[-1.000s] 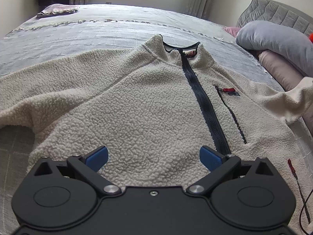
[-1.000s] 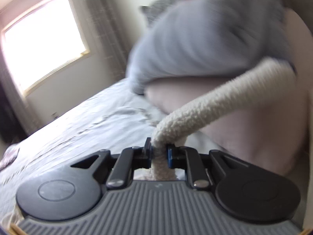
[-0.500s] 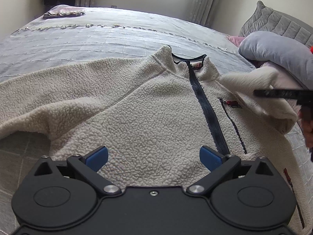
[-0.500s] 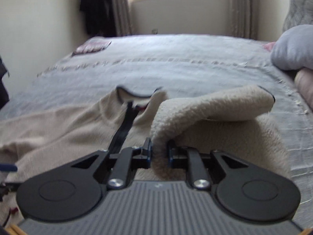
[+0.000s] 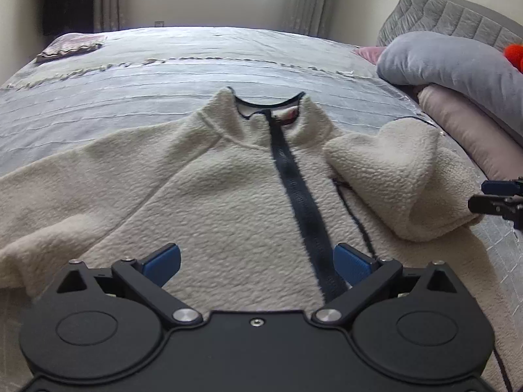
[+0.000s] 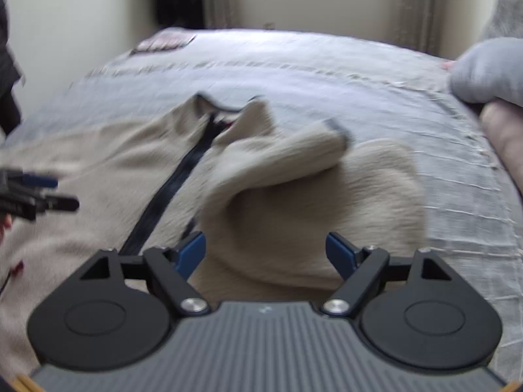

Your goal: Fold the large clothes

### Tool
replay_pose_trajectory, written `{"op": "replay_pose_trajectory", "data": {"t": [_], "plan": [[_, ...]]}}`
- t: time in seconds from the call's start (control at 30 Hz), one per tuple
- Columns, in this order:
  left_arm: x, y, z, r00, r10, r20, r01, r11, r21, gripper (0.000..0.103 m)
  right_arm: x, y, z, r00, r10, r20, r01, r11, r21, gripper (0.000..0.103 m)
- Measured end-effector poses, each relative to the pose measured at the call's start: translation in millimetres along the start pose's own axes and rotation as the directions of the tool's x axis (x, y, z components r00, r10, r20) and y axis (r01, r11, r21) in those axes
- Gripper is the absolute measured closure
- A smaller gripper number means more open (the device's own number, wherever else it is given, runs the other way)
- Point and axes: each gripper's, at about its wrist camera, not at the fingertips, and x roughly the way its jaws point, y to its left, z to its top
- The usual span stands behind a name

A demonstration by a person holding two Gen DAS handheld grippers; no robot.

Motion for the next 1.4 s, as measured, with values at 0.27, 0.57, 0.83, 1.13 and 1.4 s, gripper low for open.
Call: {"op": "replay_pose_trajectory", "data": {"t": [0.27, 0.57, 0.83, 1.13, 1.4], "plan": [[54, -114, 27, 0.994, -0.103, 0.031, 0.097, 0.983, 0.155, 0.005, 10, -84, -20, 0.995, -0.089, 0.035, 0.075, 0.955, 0.286, 0.051], [78, -121, 42, 0.993, 0.042, 0.112, -0.049, 0.997, 0.063, 0.065, 20, -100, -42, 0.998, -0.063, 0.025, 0.052, 0.949, 0.312, 0.05], [18, 7, -5, 1.0, 0.0, -0.007, 0.0, 1.0, -0.004, 0.041, 14, -94, -38, 0.998, -0.066, 0.0, 0.063, 0.954, 0.294, 0.022], [8, 87, -20, 0.996, -0.056, 0.062, 0.067, 0.981, -0.185, 0.016, 3, -102, -43, 0.992, -0.118, -0.034, 0.122, 0.94, 0.317, 0.014], [1, 84, 1, 0.979, 0.071, 0.189, -0.009, 0.95, -0.313, 0.096, 3, -111, -32, 0.986, -0.167, -0.018, 0.163, 0.928, 0.336, 0.013]]}}
